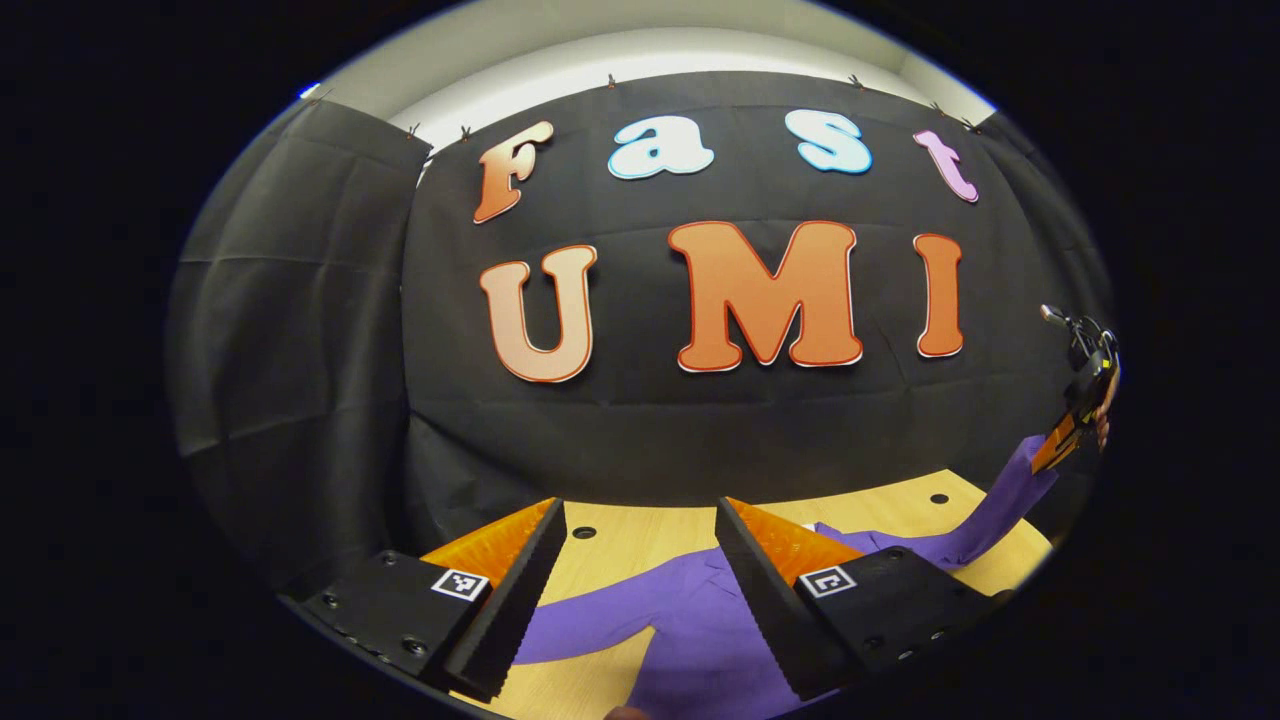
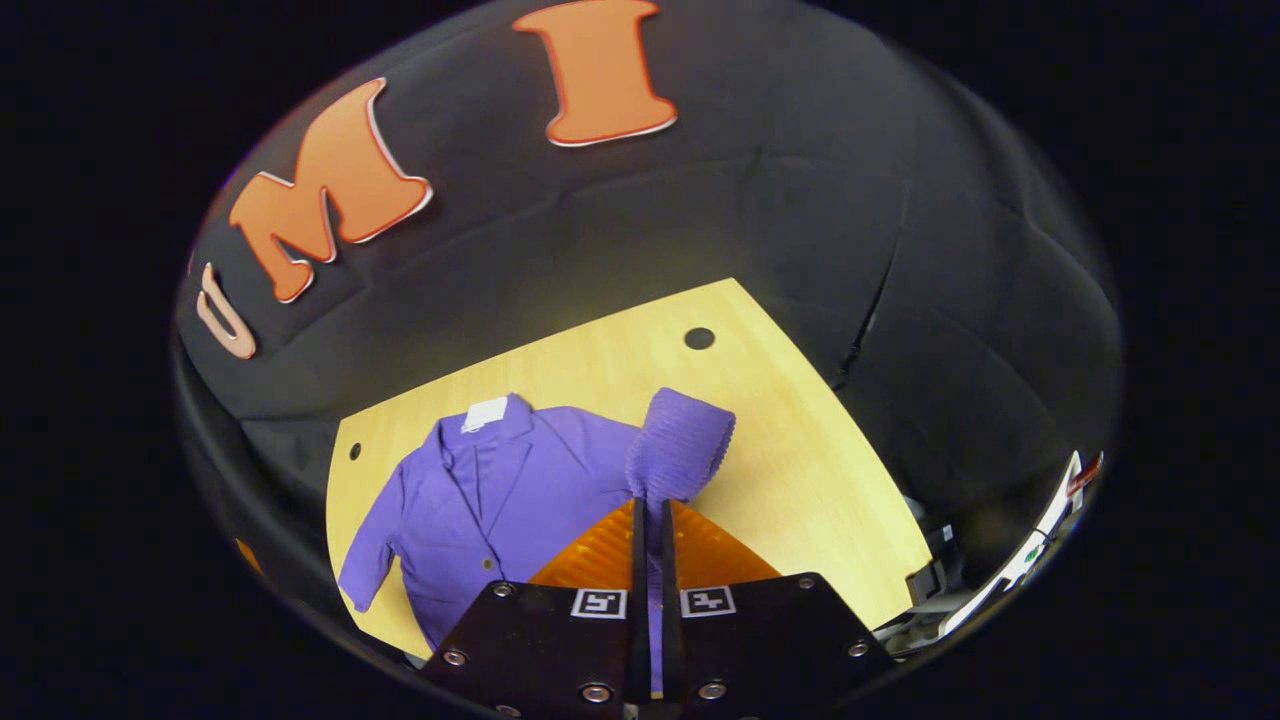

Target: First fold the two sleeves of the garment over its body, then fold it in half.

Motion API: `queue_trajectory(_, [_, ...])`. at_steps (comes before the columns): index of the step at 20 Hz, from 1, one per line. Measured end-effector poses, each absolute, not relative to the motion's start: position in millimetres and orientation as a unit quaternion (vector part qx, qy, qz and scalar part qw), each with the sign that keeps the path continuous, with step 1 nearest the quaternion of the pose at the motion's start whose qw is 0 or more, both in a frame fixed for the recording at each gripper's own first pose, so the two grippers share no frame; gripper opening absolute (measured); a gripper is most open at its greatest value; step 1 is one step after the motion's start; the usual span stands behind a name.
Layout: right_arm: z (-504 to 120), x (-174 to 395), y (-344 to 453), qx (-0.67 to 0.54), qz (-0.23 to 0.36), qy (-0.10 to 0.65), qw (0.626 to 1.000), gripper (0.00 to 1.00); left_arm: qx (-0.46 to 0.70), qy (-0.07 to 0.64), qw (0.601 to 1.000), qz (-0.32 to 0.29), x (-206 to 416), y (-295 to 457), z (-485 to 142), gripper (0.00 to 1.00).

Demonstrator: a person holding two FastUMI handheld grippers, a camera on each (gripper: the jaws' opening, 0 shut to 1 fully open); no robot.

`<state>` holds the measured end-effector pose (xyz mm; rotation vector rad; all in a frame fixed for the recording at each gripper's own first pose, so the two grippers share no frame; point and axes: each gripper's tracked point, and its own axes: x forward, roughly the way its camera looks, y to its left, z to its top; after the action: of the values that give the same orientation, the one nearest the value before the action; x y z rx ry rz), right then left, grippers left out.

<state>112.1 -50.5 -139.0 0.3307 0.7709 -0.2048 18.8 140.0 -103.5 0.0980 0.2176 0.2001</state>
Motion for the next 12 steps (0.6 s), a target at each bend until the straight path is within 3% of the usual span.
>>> queue_trajectory(12, [-123,178,89,0.079,-0.007,0.374,0.924,0.04,0.042,0.114,0.979,0.163,-8,230,-108,0.97])
